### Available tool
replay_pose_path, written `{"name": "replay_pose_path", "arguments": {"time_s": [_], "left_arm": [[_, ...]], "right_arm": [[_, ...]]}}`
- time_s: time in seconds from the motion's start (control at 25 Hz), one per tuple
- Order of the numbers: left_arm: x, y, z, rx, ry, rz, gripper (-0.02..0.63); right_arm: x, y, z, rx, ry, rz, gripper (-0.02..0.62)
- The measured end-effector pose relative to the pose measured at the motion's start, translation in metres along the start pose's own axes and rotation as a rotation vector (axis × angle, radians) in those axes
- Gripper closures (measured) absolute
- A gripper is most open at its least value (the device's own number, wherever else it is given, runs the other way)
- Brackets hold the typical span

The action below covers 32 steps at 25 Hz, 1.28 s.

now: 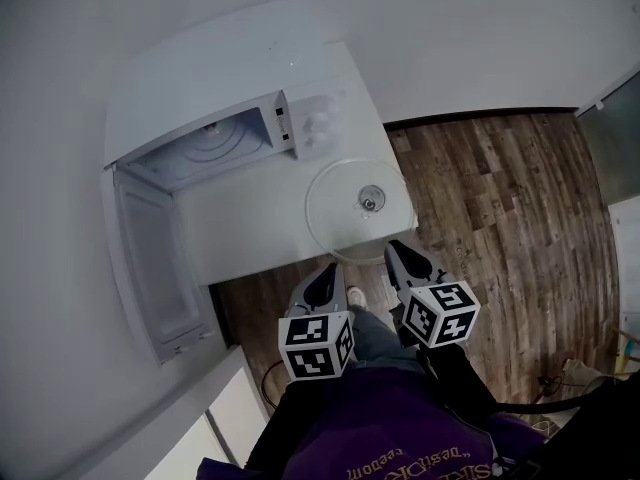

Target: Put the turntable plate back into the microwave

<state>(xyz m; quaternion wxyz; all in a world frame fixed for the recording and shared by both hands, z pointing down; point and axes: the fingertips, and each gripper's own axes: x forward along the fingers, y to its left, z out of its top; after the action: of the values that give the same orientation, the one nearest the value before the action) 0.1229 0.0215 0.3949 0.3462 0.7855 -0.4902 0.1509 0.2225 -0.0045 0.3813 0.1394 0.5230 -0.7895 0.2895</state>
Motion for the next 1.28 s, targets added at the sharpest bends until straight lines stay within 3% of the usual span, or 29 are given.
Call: {"name": "replay_pose_path", "arguments": {"time_s": [0.12, 0.16, 0.28, 0.4, 0.52, 0.64, 0.76, 0.92, 1.2, 1.28], "left_arm": [[0.016, 0.009, -0.018, -0.089, 0.053, 0.059, 0.592], [0.021, 0.012, -0.025, -0.115, 0.073, 0.071, 0.526], [0.035, 0.017, -0.046, -0.170, 0.139, 0.092, 0.464], [0.049, 0.018, -0.068, -0.252, 0.195, 0.090, 0.418], [0.064, 0.015, -0.081, -0.399, 0.214, 0.057, 0.394], [0.077, 0.017, -0.086, -0.494, 0.195, 0.048, 0.394], [0.092, 0.018, -0.091, -0.522, 0.182, 0.037, 0.393], [0.109, 0.004, -0.096, -0.631, 0.141, -0.053, 0.387], [0.124, 0.006, -0.084, -0.785, -0.014, -0.115, 0.394], [0.124, 0.009, -0.083, -0.806, -0.038, -0.109, 0.431]], "right_arm": [[0.002, -0.025, -0.012, 0.032, 0.044, -0.016, 0.572], [0.003, -0.033, -0.017, 0.059, 0.059, -0.013, 0.543], [0.005, -0.057, -0.035, 0.192, 0.101, -0.003, 0.511], [0.007, -0.077, -0.056, 0.278, 0.146, -0.013, 0.486], [0.012, -0.091, -0.073, 0.358, 0.189, -0.004, 0.457], [0.016, -0.102, -0.085, 0.448, 0.210, 0.019, 0.446], [0.025, -0.106, -0.097, 0.548, 0.230, 0.057, 0.445], [0.035, -0.095, -0.110, 0.701, 0.244, 0.124, 0.445], [0.055, -0.086, -0.113, 0.802, 0.229, 0.218, 0.445], [0.059, -0.083, -0.113, 0.815, 0.232, 0.239, 0.445]]}}
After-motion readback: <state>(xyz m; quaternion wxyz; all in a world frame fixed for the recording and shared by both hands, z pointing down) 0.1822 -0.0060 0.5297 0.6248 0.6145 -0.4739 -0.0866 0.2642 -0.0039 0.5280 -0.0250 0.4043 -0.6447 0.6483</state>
